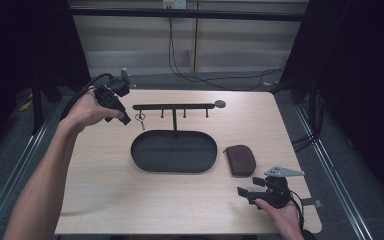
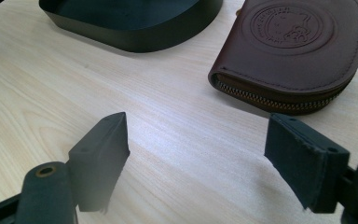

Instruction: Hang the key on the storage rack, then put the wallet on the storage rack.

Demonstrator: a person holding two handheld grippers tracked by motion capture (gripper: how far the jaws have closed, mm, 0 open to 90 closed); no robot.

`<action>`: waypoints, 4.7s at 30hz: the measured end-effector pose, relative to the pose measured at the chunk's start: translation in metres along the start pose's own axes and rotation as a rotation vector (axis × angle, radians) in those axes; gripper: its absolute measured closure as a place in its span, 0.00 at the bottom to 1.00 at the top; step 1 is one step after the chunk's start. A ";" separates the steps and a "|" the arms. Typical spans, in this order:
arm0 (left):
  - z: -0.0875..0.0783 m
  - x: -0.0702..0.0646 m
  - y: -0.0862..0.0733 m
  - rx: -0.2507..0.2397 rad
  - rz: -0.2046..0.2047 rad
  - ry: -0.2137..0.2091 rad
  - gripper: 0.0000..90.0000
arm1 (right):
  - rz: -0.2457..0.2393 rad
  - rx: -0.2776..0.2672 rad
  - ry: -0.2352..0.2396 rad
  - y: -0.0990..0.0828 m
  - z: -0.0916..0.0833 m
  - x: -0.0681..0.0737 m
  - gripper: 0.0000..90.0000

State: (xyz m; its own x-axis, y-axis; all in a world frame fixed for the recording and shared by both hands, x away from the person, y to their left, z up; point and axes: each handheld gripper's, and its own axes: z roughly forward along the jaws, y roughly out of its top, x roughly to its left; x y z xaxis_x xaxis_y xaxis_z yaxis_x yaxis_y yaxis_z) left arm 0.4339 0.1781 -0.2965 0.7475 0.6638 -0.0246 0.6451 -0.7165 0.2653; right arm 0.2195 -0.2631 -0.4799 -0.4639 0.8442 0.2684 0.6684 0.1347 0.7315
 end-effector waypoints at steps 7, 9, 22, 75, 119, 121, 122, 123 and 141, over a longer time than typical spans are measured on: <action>-0.003 -0.004 -0.019 -0.090 -0.026 0.010 0.71 | -0.001 0.002 -0.004 0.000 0.000 0.000 0.24; -0.002 -0.003 -0.025 -0.102 -0.033 0.011 0.69 | 0.001 0.001 -0.004 0.000 0.000 0.000 0.24; 0.004 -0.017 -0.061 -0.286 -0.088 0.028 0.60 | 0.002 -0.003 -0.010 0.000 0.000 0.000 0.24; 0.103 -0.080 -0.231 -0.499 -0.226 -0.008 0.27 | 0.018 -0.044 -0.078 0.039 -0.004 -0.005 0.22; 0.121 -0.099 -0.229 -0.507 -0.085 -0.095 0.18 | 0.064 0.559 -0.182 0.127 0.080 -0.055 0.20; 0.121 -0.098 -0.230 -0.508 -0.091 -0.102 0.18 | 0.058 0.567 -0.190 0.128 0.083 -0.053 0.18; 0.121 -0.098 -0.230 -0.509 -0.093 -0.095 0.18 | 0.063 0.571 -0.192 0.129 0.085 -0.053 0.16; 0.121 -0.097 -0.230 -0.510 -0.092 -0.098 0.18 | 0.063 0.573 -0.195 0.128 0.087 -0.053 0.15; 0.123 -0.098 -0.226 -0.491 -0.069 -0.112 0.18 | 0.148 0.658 -0.099 0.124 0.102 -0.072 0.09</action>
State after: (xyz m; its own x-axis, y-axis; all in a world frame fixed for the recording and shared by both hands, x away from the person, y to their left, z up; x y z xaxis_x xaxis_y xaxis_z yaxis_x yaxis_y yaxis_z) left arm 0.2346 0.2488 -0.4724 0.7355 0.6599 -0.1537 0.5630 -0.4690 0.6805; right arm 0.3952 -0.2546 -0.4731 -0.3056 0.9174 0.2550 0.9498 0.2747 0.1499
